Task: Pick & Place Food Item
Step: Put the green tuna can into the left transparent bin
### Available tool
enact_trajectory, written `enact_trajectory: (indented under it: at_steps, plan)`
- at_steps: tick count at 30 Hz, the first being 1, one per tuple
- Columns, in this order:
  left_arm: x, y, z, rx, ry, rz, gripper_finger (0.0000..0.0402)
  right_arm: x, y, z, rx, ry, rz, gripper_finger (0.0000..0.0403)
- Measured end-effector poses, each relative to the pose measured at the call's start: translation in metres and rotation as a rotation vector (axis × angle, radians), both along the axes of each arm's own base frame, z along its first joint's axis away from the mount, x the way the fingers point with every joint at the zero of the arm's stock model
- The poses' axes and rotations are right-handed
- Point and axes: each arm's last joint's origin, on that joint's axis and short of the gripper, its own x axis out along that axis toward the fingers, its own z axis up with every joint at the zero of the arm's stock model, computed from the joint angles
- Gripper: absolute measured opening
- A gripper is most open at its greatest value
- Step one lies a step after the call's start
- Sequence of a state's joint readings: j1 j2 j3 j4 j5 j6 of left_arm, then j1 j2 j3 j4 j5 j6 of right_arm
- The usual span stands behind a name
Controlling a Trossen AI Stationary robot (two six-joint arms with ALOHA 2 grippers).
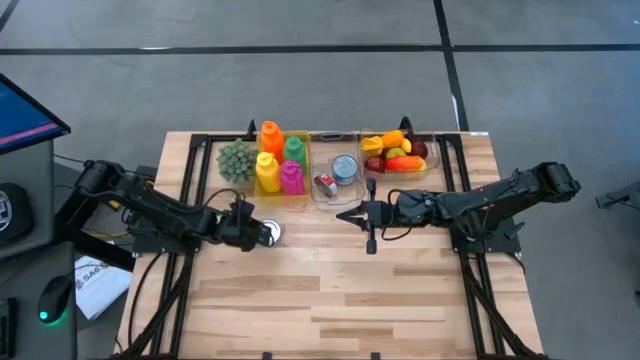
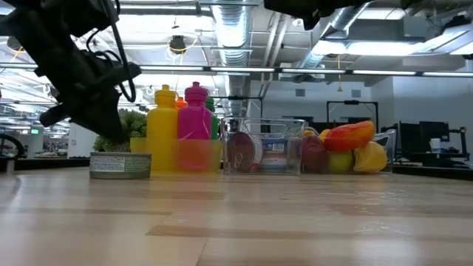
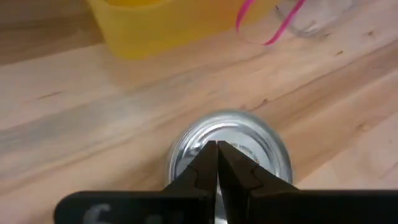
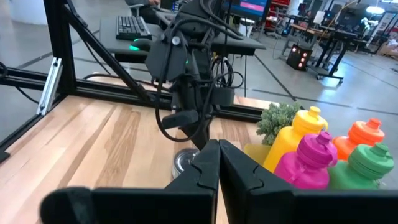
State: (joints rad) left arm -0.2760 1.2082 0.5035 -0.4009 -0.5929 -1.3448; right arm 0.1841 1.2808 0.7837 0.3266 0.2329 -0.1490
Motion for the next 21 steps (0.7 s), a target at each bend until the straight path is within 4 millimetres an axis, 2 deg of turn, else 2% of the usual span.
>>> enact_trajectory:
  at_steps: [3,12,16,21]
  plan:
    - [-0.001,-0.001,0.000,-0.045,0.005,-0.001,0.0000,0.000,0.000,-0.001,-0.001,0.008,0.000,0.0004]
    - [-0.013,0.002,0.000,-0.023,0.095,0.003,0.0000,-0.001,0.000,-0.003,-0.005,0.029,0.000,0.0004]
    - [-0.015,0.003,0.004,-0.034,0.071,0.014,0.0000,-0.001,0.000,-0.003,-0.005,0.029,0.000,0.0004]
    - [-0.018,0.003,0.004,-0.052,0.099,0.003,0.0017,-0.001,0.000,-0.003,-0.005,0.029,0.000,0.0004]
